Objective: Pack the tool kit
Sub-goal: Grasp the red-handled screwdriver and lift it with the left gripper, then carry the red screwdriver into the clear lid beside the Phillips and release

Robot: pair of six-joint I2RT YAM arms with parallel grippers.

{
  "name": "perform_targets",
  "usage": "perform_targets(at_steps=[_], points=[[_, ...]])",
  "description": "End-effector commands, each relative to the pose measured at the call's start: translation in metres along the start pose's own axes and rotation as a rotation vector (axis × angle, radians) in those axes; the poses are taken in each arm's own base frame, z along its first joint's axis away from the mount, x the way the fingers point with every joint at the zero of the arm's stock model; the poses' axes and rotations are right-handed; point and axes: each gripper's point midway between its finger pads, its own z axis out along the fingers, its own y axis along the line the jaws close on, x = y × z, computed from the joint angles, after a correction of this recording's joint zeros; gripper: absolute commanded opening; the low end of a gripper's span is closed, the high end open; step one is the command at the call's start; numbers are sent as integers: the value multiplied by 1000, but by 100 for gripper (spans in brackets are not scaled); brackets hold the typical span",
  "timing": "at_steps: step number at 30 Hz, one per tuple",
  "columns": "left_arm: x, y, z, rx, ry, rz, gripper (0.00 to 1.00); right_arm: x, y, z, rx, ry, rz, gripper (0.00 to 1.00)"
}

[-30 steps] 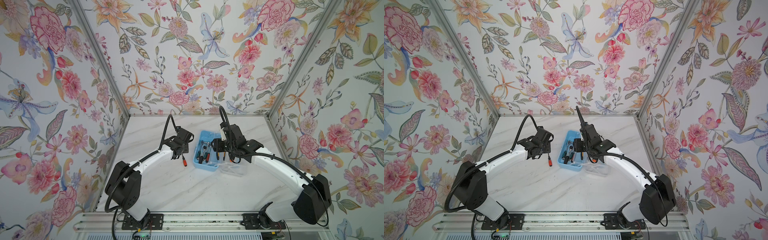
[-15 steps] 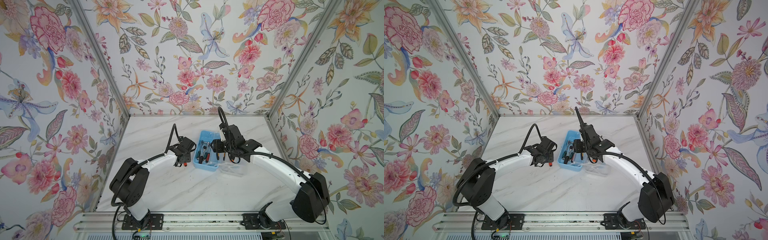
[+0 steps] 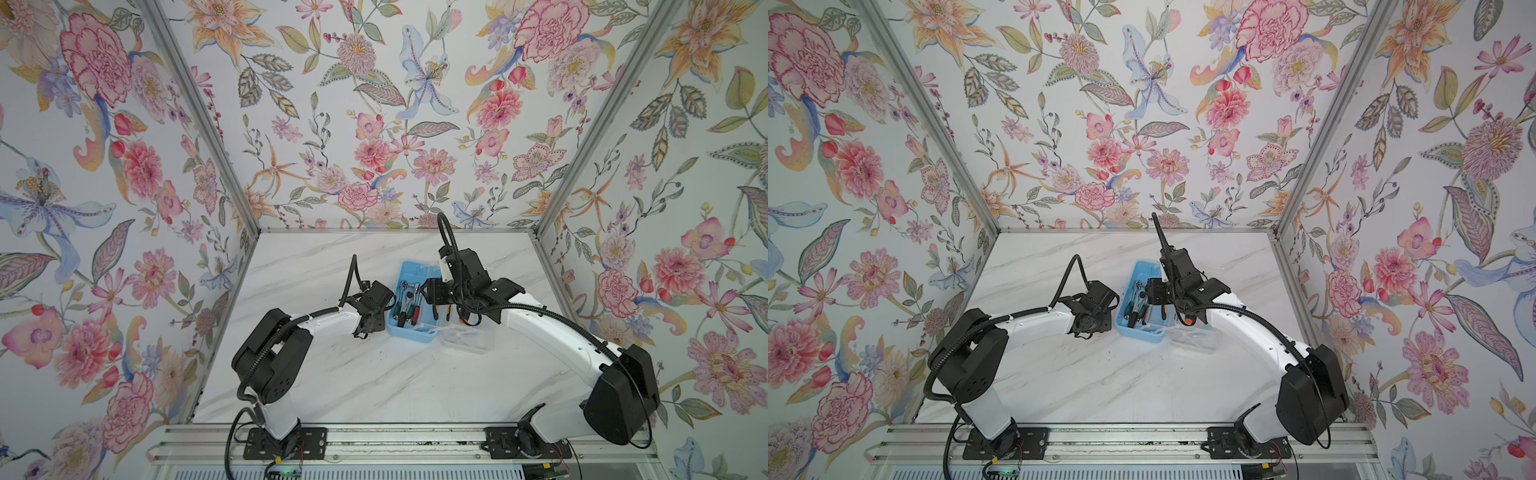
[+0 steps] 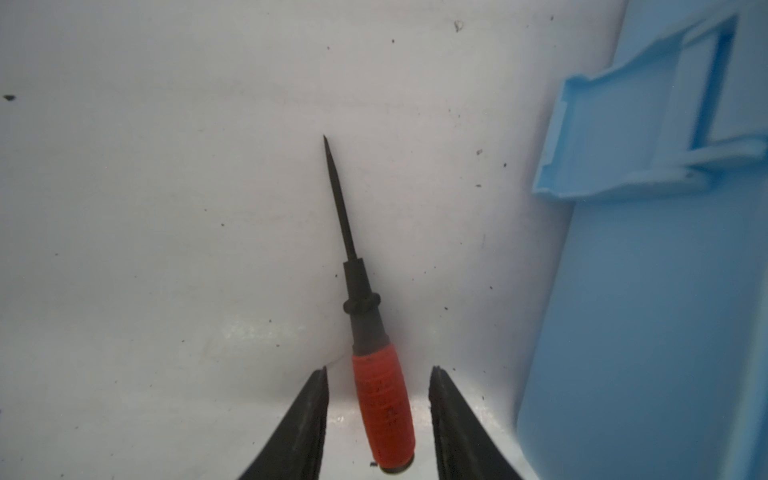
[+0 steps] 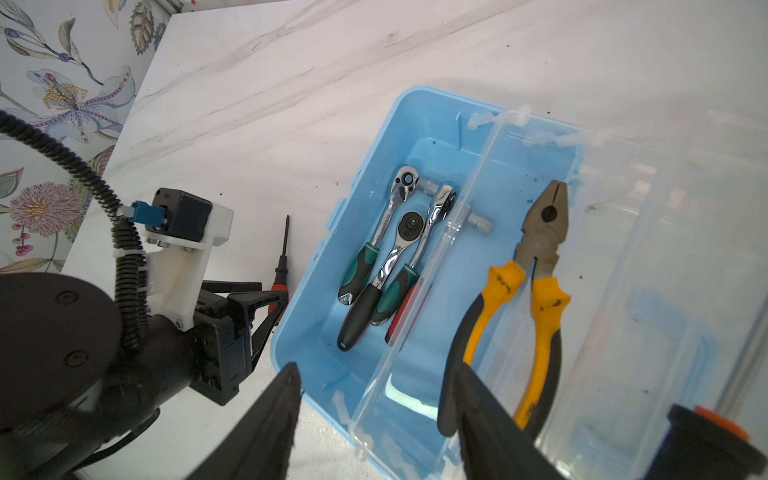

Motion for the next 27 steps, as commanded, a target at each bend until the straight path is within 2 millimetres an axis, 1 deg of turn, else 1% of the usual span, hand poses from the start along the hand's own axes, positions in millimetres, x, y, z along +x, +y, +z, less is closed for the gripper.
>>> perform_targets(at_steps=[1,10,15,18,19,20,21,24,25,27], points=[[12,-1,8,-6,29,4,43,1,-3,-1,-7,-4,-2,60],[19,1,19,-27,53,26,33,4,-9,-1,-10,-5,20,60],[16,5,18,-39,44,26,25,4,-10,-3,-7,-8,23,60],[13,5,16,-39,37,28,17,4,-11,-3,-8,-9,28,60],[12,6,15,-42,36,30,12,3,-11,-4,-8,-11,28,60],[10,8,13,-49,32,31,1,3,-11,-5,-7,-14,31,60],[7,9,11,-55,25,32,0,1,-11,-7,-9,-20,32,60],[-8,10,-3,-61,-8,38,0,-5,-12,-14,-7,-46,34,59],[-18,8,-13,-55,-34,40,0,-9,-14,-19,1,-65,36,59],[-48,-4,-44,-16,-115,47,0,-21,-23,-36,28,-124,54,59]])
